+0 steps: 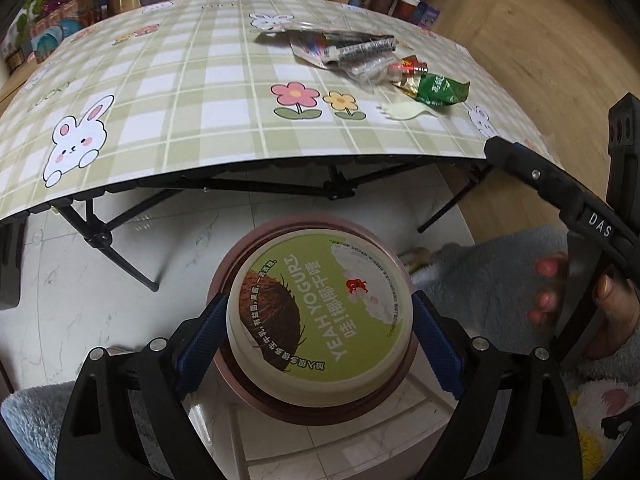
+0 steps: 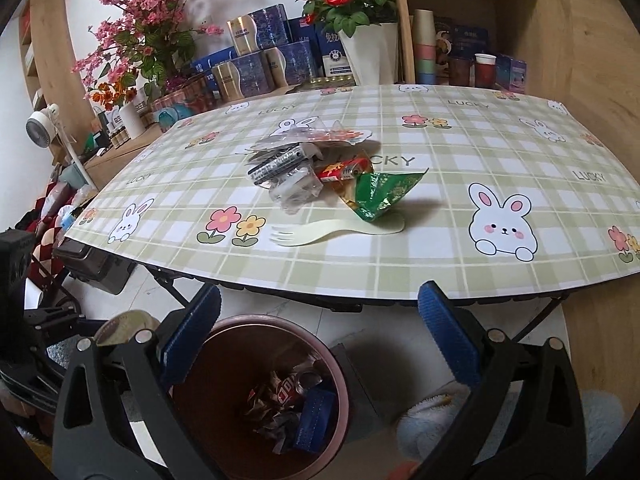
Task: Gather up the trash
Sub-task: 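Lower the yogurt tub into the bin and open the left tool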
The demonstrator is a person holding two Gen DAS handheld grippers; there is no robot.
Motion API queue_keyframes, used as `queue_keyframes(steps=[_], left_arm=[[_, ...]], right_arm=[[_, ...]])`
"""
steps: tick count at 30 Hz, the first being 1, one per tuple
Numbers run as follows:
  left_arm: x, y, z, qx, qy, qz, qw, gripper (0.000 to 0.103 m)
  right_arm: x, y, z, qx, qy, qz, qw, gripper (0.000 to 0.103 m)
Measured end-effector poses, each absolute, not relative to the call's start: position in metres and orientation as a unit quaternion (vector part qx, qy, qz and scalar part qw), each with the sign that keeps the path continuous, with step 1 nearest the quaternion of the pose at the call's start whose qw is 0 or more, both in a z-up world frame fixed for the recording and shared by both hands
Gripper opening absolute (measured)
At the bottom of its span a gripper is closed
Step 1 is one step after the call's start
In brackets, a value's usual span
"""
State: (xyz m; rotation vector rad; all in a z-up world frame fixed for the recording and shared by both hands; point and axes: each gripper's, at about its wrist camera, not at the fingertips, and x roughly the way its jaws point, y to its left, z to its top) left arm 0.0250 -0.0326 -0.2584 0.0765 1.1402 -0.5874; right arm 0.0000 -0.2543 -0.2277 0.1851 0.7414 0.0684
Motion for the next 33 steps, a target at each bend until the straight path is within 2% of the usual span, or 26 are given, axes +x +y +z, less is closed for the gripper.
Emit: queue_keyframes(steps=[11, 27, 33], left_arm=[[0.031, -0.016, -0.252, 0.006, 0.522, -0.247, 0.816, 0.092], [0.076, 0.015, -0.201, -0.008, 0.427, -0.173, 0.888, 0.092], [0.094, 0.006, -0.174, -0.002, 0.391, -0.170, 0.905, 0.092]], right_arm=[[0.000, -0.255, -0.227, 0.085, 0.359, 0.014, 0.929, 0.097], [0.022, -0.277, -0.223, 0.098, 0.372, -0.003, 0.923, 0.097], [0.033, -0.288, -0.204, 0.102, 0.368, 0.006, 0.924, 0.097]])
